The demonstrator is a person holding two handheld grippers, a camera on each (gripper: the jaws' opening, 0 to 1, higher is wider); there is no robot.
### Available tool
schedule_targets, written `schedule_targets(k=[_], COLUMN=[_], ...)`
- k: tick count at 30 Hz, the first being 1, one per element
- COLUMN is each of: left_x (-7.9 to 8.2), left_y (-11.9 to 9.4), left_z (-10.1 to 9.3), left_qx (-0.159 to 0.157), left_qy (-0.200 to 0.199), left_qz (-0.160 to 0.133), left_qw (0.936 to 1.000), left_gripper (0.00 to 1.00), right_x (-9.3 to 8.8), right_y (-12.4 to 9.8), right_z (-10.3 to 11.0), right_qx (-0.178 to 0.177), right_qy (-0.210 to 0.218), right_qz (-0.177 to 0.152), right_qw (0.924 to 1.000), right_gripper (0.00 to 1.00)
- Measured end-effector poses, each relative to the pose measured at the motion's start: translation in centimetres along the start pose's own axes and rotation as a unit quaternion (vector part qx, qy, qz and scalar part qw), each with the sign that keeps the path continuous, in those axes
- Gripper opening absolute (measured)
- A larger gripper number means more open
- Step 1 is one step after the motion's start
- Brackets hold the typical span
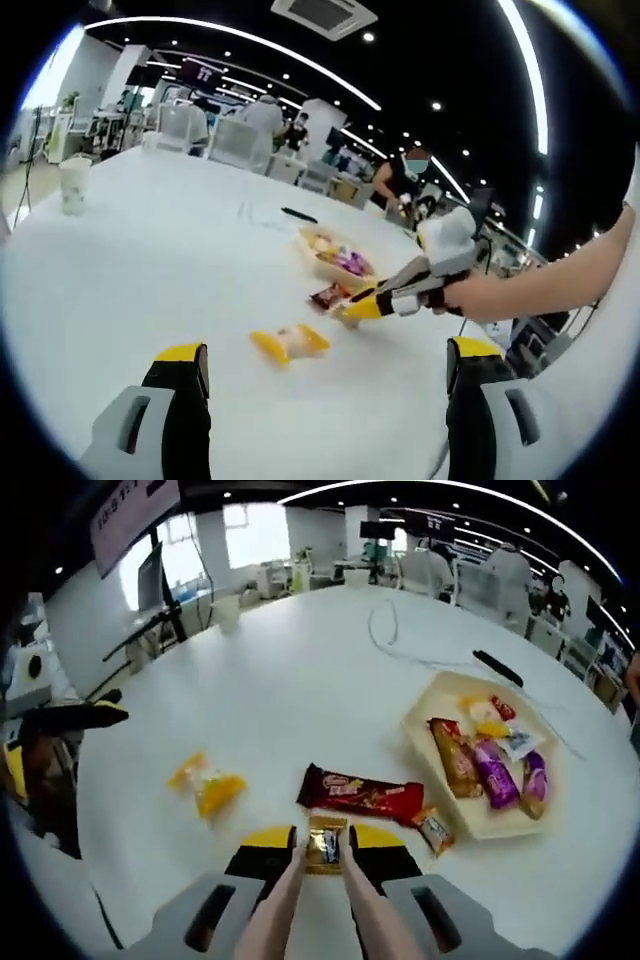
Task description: Place the target food into the container with the food tongs after gripping and lifting it, then release it inside without dropping or visibly crushing the food.
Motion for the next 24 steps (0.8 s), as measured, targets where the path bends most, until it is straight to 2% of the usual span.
schedule_targets(k=[1,6,9,11,18,24], left_x=[0.0,-0.2,-0.4,-0.4,-0.1,-0.3], left_y=[0.0,-0.1,-0.3,-0.3,-0.6,-0.6], left_z=[0.1,-0.3,-0.4,-0.4,-0.4,-0.6], left_qx=[0.002,-0.002,-0.003,-0.004,-0.008,-0.005], left_qy=[-0.002,0.002,0.0,-0.001,0.015,0.017], left_qz=[-0.002,-0.006,-0.008,-0.008,-0.014,-0.016], left_qw=[1.0,1.0,1.0,1.0,0.9997,0.9997], left_gripper=[0.99,0.99,0.99,0.99,0.99,0.99], right_x=[0.5,1.9,3.1,3.3,4.5,5.4], right_y=[-0.3,-1.3,-2.1,-2.3,-3.1,-2.8], right_z=[-0.4,-1.9,-3.4,-3.9,-8.2,-10.2], right_qx=[-0.003,-0.017,-0.033,-0.037,-0.089,-0.118], right_qy=[0.011,0.007,0.004,0.005,0.025,0.034], right_qz=[-0.006,-0.024,-0.037,-0.037,-0.046,-0.055], right_qw=[0.9999,0.9996,0.9987,0.9986,0.9947,0.9909], right_gripper=[0.2,0.2,0.2,0.2,0.2,0.2])
Point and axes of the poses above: the point that each gripper's makers call its tool centre point, and the gripper's own axes: y roughly forward along the fingers, z roughly to its left, x roughly out of its top, the point moved 8 cm from there along -y, roughly backward along the fingers, and after that the axes turned 14 degrees about -z, right-handed, at the moved point
